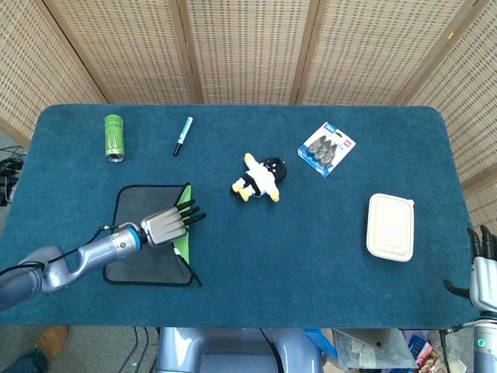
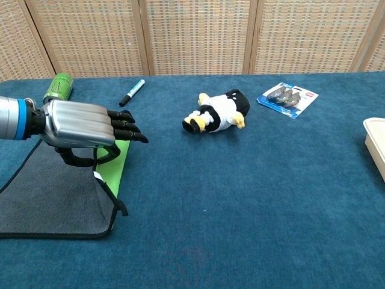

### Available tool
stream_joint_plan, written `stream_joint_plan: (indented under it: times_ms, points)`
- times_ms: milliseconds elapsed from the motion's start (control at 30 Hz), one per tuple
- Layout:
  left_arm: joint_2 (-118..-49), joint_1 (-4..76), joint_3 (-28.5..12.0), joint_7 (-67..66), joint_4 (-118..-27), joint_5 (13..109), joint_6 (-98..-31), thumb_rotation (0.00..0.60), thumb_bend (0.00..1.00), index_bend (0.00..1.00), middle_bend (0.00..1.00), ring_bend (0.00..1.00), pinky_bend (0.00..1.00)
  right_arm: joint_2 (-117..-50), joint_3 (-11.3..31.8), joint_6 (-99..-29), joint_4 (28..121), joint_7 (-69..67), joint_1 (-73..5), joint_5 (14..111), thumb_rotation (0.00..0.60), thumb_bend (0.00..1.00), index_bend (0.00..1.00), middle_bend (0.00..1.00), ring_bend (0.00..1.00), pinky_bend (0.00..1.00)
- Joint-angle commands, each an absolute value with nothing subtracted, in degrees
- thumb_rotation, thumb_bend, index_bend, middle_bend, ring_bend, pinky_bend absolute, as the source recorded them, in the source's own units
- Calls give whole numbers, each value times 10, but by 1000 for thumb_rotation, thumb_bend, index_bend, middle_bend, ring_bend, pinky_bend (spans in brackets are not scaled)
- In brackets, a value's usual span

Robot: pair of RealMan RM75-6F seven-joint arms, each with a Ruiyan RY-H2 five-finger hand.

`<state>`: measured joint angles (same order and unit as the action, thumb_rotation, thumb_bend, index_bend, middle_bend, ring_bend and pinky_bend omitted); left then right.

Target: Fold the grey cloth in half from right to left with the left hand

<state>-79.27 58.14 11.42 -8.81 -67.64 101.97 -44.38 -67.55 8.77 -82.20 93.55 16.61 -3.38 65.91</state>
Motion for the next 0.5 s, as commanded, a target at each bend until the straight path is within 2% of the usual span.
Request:
stream_joint_plan:
  times_ms: [33, 500]
  points:
    - [-787, 575, 121, -81, -670, 1024, -453, 600, 496, 601, 0, 0, 0, -677, 87, -822, 935, 168, -34, 659, 600, 0, 0, 0, 0, 0]
    - [-763, 536, 181, -23, -608, 1077, -520, 600, 496, 601, 0, 0, 0, -694, 86, -810, 915, 191, -44, 645, 600, 0, 0, 0, 0, 0]
